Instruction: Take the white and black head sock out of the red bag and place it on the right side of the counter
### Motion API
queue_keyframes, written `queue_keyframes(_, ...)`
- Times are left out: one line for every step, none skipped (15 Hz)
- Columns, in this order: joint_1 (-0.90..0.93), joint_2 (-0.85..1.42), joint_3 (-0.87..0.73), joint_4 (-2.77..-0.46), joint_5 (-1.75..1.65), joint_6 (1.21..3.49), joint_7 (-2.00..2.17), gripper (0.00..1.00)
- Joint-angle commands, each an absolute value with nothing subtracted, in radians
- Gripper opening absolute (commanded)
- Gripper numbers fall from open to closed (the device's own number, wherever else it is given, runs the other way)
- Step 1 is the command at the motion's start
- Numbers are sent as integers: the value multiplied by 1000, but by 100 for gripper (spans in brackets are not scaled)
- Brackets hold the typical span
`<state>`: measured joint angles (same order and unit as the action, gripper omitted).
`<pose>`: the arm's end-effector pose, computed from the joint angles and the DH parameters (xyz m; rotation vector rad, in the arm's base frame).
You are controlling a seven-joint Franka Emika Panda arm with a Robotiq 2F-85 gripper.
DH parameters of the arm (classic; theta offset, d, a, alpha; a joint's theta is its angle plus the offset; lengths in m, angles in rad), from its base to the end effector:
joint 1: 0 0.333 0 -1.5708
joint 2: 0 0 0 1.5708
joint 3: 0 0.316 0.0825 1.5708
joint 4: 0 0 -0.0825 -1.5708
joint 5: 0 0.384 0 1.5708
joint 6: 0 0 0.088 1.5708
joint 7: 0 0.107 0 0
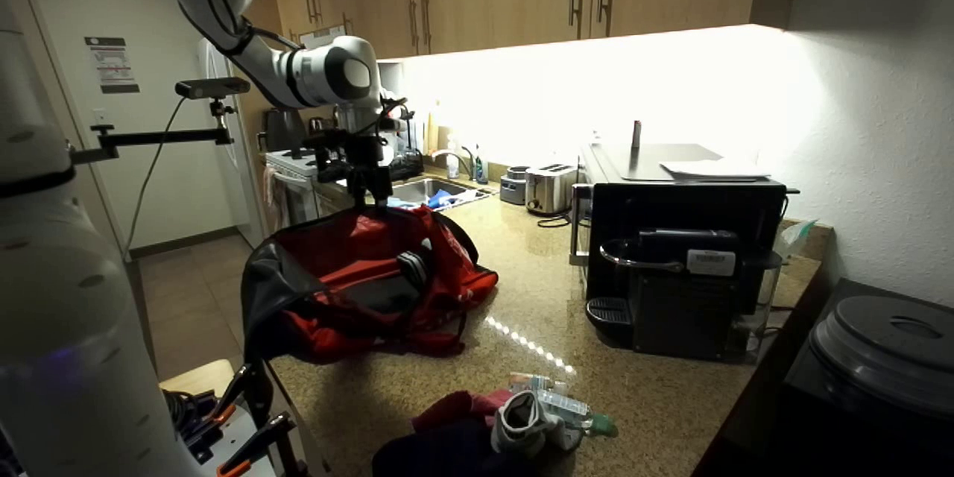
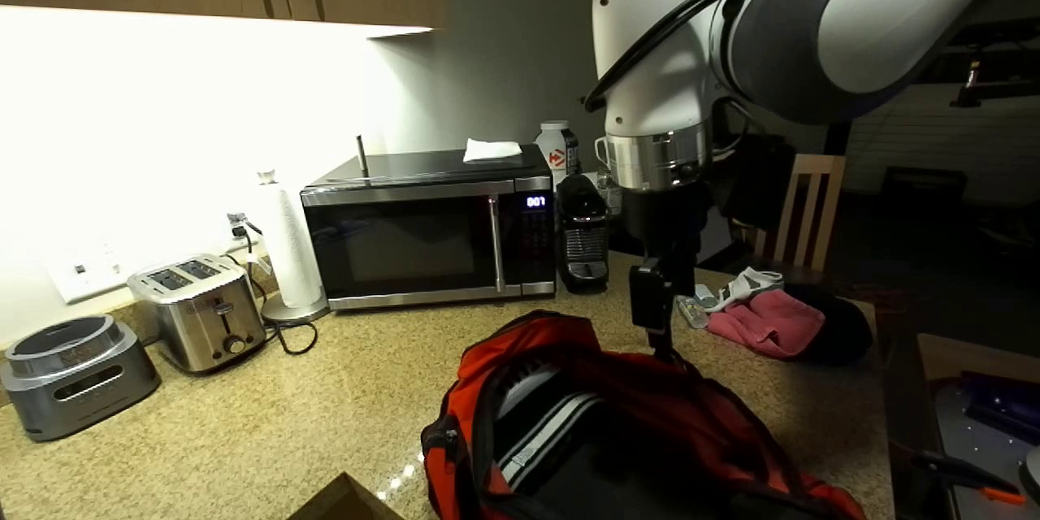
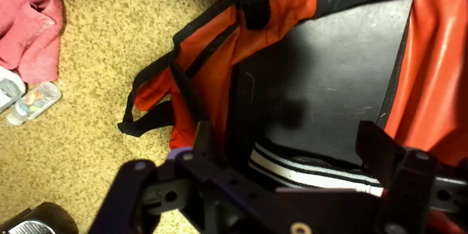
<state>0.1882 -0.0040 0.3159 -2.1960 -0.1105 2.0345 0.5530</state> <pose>0.4512 0.2418 0.3736 2.9764 0.0123 -0.1308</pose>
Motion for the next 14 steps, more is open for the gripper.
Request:
queue_keyframes(215, 64, 286, -2152, -158, 2065, 533, 100)
queue_keyframes(219, 76, 280, -2144, -165, 2072, 532, 100)
queue_keyframes(224, 89, 272, -2136, -166, 2082, 530, 100)
queue_keyframes(227, 104, 265, -2128, -169, 2091, 532, 100)
queue_keyframes(231, 116, 258, -2121, -165, 2099, 530, 100)
queue_keyframes(233, 130, 252, -2114, -165, 2107, 528, 100)
queue_keyframes(236, 145, 246, -2104, -164, 2113, 526, 100)
queue_keyframes(238, 161, 240, -2093, -164, 2120, 524, 100)
queue_keyframes(241, 174, 233, -2084, -163, 2126, 522, 100)
queue_keyframes(243, 190, 226, -2073, -163, 2129, 522, 100)
queue_keyframes(245, 207, 219, -2061, -163, 2134, 520, 100)
queue_keyframes(246, 224, 212, -2051, -161, 2140, 518, 100)
queue_keyframes(247, 240, 204, -2040, -161, 2146, 518, 100)
queue_keyframes(248, 254, 197, -2031, -161, 2153, 518, 100)
